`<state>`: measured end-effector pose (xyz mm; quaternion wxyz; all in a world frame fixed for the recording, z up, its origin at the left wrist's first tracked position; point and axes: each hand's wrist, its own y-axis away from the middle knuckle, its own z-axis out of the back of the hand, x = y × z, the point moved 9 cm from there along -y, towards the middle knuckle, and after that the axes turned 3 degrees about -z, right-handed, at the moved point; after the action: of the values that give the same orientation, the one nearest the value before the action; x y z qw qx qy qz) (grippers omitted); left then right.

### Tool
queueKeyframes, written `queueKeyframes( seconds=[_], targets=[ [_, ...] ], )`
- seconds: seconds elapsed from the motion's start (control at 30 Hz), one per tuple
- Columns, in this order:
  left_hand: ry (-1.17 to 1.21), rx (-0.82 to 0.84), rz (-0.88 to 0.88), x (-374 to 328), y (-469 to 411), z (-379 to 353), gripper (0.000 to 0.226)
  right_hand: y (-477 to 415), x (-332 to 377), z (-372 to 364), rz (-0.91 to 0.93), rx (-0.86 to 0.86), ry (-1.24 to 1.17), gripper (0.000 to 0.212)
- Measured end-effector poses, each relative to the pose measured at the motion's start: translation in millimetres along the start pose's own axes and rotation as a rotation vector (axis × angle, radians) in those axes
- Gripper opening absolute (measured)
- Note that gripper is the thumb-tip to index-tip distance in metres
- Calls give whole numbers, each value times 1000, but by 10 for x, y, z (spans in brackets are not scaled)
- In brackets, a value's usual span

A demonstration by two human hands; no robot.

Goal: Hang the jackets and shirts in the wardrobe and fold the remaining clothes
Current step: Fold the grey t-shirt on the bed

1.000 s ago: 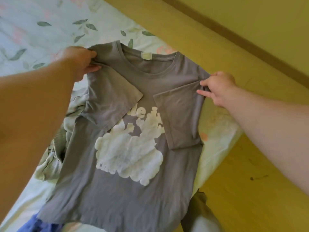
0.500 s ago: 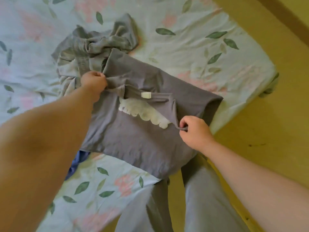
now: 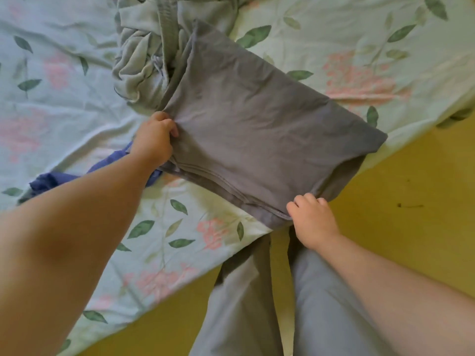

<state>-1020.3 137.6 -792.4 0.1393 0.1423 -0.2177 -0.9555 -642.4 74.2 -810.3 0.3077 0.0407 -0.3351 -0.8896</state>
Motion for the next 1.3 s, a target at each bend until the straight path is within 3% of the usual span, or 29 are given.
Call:
queueKeyframes(
  seconds=[0.2, 0.53, 0.63, 0.7, 0.8, 0.97, 1.13, 1.3],
  targets=[
    [209, -171, 198, 180, 22, 46, 42, -76, 119, -27, 40, 55, 76, 19],
    [99, -96, 166, 182, -23, 17, 36, -233, -146, -38, 88, 212, -70, 29],
    [112, -136, 161, 154, 68, -25, 35, -202, -153, -83, 74, 211, -76, 18],
    [254, -262, 356, 247, 247, -64, 39, -168, -59, -70, 88, 137, -25, 17],
    [475, -433, 678, 327, 548, -190, 41, -142, 200, 3, 123, -28, 16, 33],
    [711, -457, 980, 260, 807, -533, 41, -213, 677, 138, 243, -175, -9, 29],
    [849, -364, 1078, 160, 926, -790, 47, -366, 815, 204, 251, -148, 21, 23],
    [915, -370, 1083, 266, 1023, -881, 17, -372, 760, 243, 210, -131, 10, 10]
  ],
)
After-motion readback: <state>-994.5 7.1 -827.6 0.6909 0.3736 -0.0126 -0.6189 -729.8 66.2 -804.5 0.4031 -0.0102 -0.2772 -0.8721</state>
